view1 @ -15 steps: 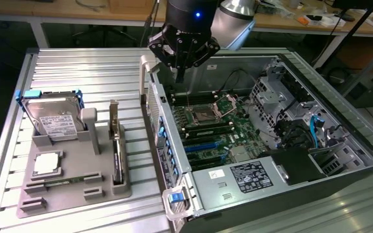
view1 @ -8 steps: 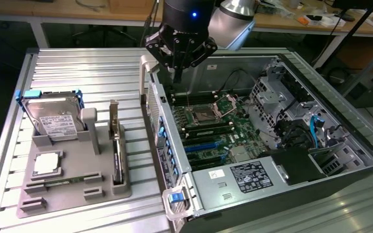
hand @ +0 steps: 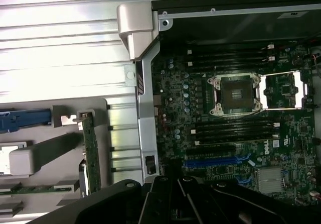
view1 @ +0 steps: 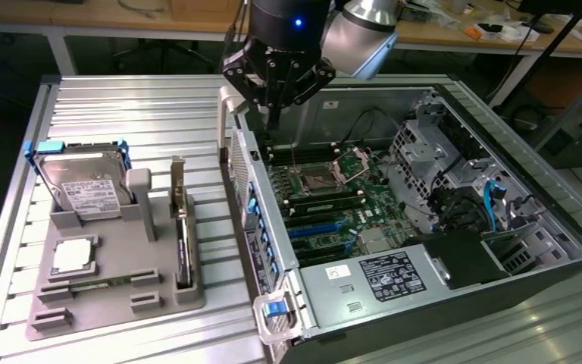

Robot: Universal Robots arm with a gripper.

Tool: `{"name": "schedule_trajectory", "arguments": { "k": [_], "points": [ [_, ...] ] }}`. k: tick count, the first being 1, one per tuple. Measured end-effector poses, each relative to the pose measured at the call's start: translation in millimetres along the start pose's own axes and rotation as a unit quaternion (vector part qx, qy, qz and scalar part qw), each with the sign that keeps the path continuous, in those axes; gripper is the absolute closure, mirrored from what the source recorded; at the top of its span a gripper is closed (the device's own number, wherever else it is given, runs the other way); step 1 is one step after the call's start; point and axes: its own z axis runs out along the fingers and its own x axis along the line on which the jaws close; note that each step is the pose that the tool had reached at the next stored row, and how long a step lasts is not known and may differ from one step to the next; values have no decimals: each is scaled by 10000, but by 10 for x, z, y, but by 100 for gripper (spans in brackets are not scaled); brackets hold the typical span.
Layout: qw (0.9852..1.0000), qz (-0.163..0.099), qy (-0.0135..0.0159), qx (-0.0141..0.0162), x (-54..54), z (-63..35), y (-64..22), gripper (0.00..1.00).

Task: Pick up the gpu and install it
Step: 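Reach for the gpu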

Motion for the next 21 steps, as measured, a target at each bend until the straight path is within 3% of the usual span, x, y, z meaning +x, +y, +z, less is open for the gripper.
{"name": "schedule_trajectory", "arguments": {
  "k": [21],
  "points": [
    [10000, 0, 0, 0, 147, -4, -11, 89]
  ]
}}
